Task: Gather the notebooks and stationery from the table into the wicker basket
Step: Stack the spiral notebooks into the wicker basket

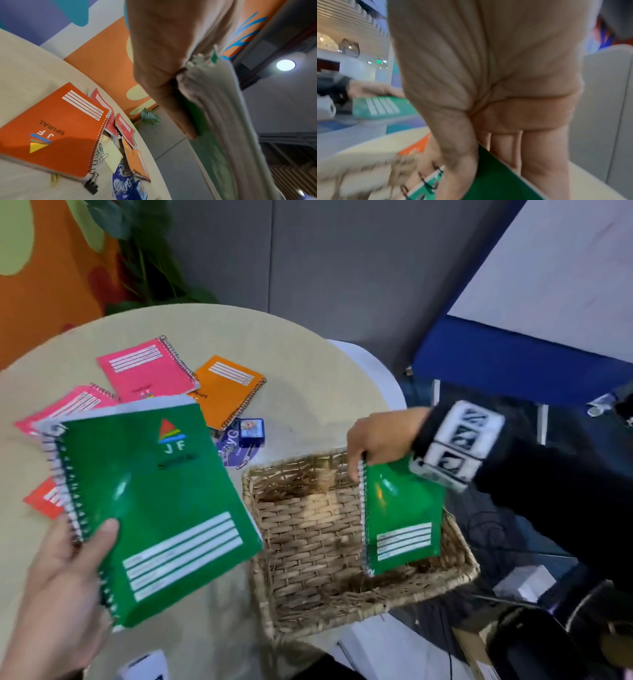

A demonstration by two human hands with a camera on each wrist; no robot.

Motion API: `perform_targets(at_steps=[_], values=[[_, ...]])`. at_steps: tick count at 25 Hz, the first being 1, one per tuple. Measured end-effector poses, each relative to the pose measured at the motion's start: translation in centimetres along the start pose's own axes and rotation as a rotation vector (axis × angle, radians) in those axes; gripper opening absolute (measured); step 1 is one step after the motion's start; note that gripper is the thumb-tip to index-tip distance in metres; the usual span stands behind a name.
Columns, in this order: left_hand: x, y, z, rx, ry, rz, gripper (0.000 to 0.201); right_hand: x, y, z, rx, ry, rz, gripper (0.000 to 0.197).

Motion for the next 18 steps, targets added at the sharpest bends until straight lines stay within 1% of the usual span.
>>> perform_targets(at_steps=[1,2,3,4,6,7,8,9,10,11,12,13,14,15,16,17,18], values=[[-3.7,4.2,-3.1,-0.037,-0.082,-0.118,0.037,-1.6,-0.1,2.4,0.007,-0.088,-0.017,0.052],[-5.4,5.4,-4.5,-0.052,-0.157,-0.057,0.027,-3.4,-0.2,4.5,0.007,-0.174,-0.030,0.050],[-6.3,5.9,-5.3,-0.082,-0.212,-0.050,0.031,-5.0,-0.3,6.2,0.011,-0.231,-0.024,0.049],[-6.7,5.8,-5.8,-0.080,-0.212,-0.053,0.037,-6.2,-0.4,7.4,0.015,-0.253,0.003,0.047],[-7.2,5.4,-6.2,-0.045,-0.207,-0.099,0.040,-7.6,-0.2,8.7,0.004,-0.209,0.077,0.046],[-7.1,4.7,-6.1,-0.042,-0.213,-0.096,0.040,-7.7,0.1,8.8,-0.002,-0.164,0.119,0.049],[-7.5,4.5,-6.2,-0.050,-0.220,-0.065,0.040,-7.5,0.4,8.2,-0.019,-0.103,0.202,0.057],[-8.4,4.8,-6.4,-0.068,-0.250,-0.046,0.040,-7.1,1.0,7.0,-0.039,-0.036,0.351,0.069],[-9.3,4.9,-6.5,-0.089,-0.272,-0.018,0.039,-6.7,1.2,5.4,-0.032,0.023,0.587,0.079],[-10.4,5.1,-6.7,-0.116,-0.313,0.023,0.039,-6.4,0.9,3.3,0.023,0.058,0.886,0.084],[-11.8,5.3,-7.0,-0.113,-0.363,0.051,0.038,-6.5,0.0,1.1,0.100,0.057,1.182,0.084],[-13.4,5.6,-7.4,-0.098,-0.410,0.106,0.039,-7.0,-1.1,-0.8,0.167,0.065,1.409,0.081],[-14.6,5.2,-7.5,-0.074,-0.463,0.150,0.038,-7.6,-2.3,-2.3,0.209,0.088,1.561,0.071],[-15.9,5.1,-7.8,-0.058,-0.521,0.184,0.037,-8.6,-2.6,-3.1,0.213,0.136,1.667,0.056],[-16.9,4.7,-8.0,0.023,-0.583,0.163,0.035,-9.6,-2.7,-3.8,0.208,0.193,1.764,0.045],[-17.5,4.1,-7.9,0.080,-0.655,0.175,0.046,-11.0,-2.0,-4.1,0.167,0.245,1.845,0.040],[-17.7,3.5,-7.4,0.082,-0.736,0.241,0.056,-12.5,-1.0,-4.5,0.109,0.272,1.911,0.040]])
Point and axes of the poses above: each hand's wrist, its own z-axis towards the middle knuckle, its own x-axis out of the back of the hand, y = z × x, the point moved 5 cm from there along z, towards the middle knuckle, and after that the axes turned 8 degrees about -x, right-handed, at the moved point
